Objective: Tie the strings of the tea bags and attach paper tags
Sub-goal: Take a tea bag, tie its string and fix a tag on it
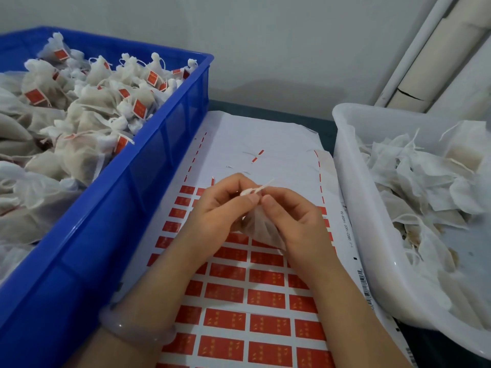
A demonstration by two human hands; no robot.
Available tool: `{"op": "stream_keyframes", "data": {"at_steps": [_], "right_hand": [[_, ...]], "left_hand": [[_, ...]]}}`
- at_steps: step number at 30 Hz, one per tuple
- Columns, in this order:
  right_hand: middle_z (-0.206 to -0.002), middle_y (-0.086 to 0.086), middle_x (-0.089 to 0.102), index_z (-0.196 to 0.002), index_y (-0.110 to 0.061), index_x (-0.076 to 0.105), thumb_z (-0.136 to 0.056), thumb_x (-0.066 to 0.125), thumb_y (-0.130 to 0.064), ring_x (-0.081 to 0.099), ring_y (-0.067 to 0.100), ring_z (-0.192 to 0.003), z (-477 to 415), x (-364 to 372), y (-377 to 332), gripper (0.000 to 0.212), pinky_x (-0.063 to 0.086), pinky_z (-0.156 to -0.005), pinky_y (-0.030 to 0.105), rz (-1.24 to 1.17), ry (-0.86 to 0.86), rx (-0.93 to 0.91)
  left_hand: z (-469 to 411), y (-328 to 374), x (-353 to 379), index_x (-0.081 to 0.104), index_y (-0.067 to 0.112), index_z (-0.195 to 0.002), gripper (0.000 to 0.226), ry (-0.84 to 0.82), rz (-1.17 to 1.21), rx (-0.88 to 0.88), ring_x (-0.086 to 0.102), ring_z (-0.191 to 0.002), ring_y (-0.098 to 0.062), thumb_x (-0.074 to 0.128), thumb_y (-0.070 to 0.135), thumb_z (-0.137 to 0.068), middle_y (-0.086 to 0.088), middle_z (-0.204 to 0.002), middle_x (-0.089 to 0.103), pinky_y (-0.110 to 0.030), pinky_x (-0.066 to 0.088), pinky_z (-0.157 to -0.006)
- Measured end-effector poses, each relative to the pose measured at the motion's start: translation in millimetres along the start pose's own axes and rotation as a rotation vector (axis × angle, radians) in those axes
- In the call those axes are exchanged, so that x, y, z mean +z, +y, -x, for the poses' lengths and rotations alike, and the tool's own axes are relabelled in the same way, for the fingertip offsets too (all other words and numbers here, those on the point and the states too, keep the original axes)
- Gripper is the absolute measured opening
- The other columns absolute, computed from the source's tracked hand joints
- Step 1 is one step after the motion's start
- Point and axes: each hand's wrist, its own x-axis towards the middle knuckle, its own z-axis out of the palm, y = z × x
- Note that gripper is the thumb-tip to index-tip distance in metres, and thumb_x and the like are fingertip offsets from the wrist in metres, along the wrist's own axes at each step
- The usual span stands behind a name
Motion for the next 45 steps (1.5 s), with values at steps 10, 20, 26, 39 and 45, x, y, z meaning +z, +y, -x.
{"op": "stream_keyframes", "data": {"at_steps": [10,20,26,39,45], "right_hand": [[-0.084,-0.006,0.073,-0.083,-0.031,0.074,-0.072,0.065,-0.041,0.069,0.01,-0.08,-1.0,-0.5,4.6,0.018,0.052,-0.067,0.016,-0.102,-0.035,0.108],[-0.073,-0.012,0.067,-0.077,-0.029,0.065,-0.083,0.063,-0.029,0.062,0.004,-0.068,-3.3,-0.6,2.0,0.007,0.048,-0.062,0.013,0.1,0.016,-0.005],[-0.071,-0.02,0.053,-0.08,-0.034,0.045,-0.094,0.049,-0.023,0.053,-0.005,-0.071,1.3,7.4,6.4,0.019,0.042,-0.061,0.006,0.369,0.038,-0.111],[-0.08,-0.013,0.048,-0.088,-0.029,0.041,-0.091,0.039,-0.032,0.048,0.003,-0.072,2.2,11.0,7.6,0.005,0.04,-0.066,0.008,0.434,0.103,-0.177],[-0.082,-0.015,0.045,-0.088,-0.026,0.041,-0.089,0.037,-0.034,0.047,0.001,-0.073,-0.6,11.6,13.4,0.009,0.04,-0.067,0.008,0.498,0.175,-0.171]], "left_hand": [[-0.2,-0.8,2.4,0.058,0.008,-0.075,0.018,0.068,-0.076,0.016,0.053,-0.057,-0.012,0.05,0.021,-0.083,0.001,-0.064,0.056,-0.019,0.045,-0.053],[-0.8,-0.8,3.8,0.063,0.008,-0.075,0.015,0.194,-0.458,0.152,0.058,-0.063,-0.011,0.054,0.016,-0.084,0.001,-0.066,0.06,-0.016,0.049,-0.057],[-1.7,-0.3,2.3,0.068,0.022,-0.079,0.012,0.309,-0.315,0.029,0.066,-0.069,-0.008,0.065,0.011,-0.081,0.006,-0.072,0.069,-0.013,0.051,-0.059],[1.8,2.6,5.1,0.069,0.015,-0.092,0.01,0.275,-0.613,0.244,0.064,-0.077,-0.003,0.063,0.014,-0.084,0.011,-0.083,0.066,-0.009,0.05,-0.068],[2.1,0.0,13.3,0.058,0.024,-0.085,0.012,0.266,-0.747,0.177,0.06,-0.074,-0.003,0.057,0.012,-0.089,0.017,-0.08,0.058,-0.009,0.05,-0.068]]}}
